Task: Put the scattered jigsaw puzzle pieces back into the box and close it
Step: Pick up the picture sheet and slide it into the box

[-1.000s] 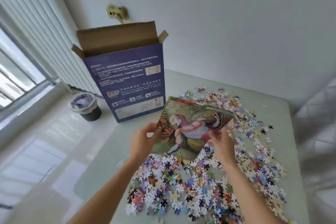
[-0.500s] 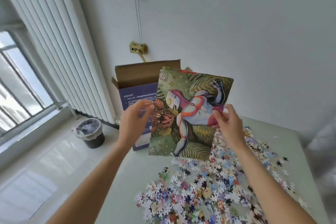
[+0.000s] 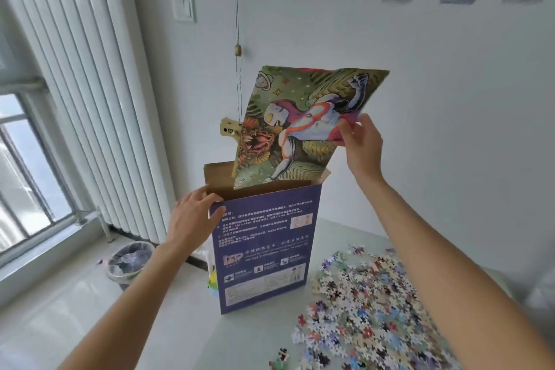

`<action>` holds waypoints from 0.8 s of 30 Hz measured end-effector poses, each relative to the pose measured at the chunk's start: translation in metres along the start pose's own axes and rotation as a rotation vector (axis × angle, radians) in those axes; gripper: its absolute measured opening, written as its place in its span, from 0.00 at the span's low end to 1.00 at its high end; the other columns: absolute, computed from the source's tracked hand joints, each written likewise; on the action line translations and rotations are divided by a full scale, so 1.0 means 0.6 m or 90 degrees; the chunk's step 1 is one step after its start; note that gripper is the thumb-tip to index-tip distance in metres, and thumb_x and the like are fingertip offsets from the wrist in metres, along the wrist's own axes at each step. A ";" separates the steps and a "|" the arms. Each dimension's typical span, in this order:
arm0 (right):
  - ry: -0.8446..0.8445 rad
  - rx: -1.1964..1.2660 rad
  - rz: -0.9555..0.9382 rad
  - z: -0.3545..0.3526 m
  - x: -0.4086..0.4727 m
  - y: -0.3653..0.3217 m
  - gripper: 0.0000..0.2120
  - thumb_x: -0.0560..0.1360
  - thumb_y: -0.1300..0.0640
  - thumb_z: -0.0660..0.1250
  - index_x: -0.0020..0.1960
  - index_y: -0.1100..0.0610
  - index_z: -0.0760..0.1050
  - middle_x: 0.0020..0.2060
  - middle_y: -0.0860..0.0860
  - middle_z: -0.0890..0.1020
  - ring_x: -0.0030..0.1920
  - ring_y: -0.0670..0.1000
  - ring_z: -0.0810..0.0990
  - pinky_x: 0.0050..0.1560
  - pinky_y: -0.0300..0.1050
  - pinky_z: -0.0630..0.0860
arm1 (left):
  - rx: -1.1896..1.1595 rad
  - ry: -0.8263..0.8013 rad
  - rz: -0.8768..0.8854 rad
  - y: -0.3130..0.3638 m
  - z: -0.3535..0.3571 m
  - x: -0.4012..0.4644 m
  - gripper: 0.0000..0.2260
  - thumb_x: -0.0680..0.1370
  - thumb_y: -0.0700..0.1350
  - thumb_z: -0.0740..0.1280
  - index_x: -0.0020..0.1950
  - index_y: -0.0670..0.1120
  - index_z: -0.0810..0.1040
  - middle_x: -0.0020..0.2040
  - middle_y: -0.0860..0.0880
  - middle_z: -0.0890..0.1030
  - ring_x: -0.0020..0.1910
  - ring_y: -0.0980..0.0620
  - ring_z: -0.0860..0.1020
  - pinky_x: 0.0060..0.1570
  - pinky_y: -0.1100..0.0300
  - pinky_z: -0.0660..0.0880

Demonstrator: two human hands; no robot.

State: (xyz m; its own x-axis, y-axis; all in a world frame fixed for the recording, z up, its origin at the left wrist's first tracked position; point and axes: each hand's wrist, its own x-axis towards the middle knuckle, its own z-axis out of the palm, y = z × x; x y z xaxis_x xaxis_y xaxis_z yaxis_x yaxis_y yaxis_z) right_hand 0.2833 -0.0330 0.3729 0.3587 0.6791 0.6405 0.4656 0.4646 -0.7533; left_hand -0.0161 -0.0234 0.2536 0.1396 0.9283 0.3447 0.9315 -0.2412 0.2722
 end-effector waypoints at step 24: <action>-0.327 -0.132 0.111 0.083 -0.037 0.106 0.14 0.79 0.47 0.59 0.49 0.59 0.74 0.44 0.51 0.82 0.43 0.52 0.80 0.47 0.50 0.76 | -0.231 0.143 -0.061 0.011 0.009 -0.017 0.26 0.73 0.53 0.70 0.67 0.50 0.65 0.58 0.52 0.77 0.56 0.49 0.75 0.55 0.50 0.72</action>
State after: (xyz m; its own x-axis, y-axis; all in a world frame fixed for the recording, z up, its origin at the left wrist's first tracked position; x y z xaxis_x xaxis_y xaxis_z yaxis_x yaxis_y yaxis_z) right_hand 0.2644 0.0098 0.3031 0.0299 0.9484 0.3156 0.6020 0.2350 -0.7631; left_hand -0.0097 -0.0328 0.2470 -0.0559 0.8763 0.4785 0.7523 -0.2781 0.5972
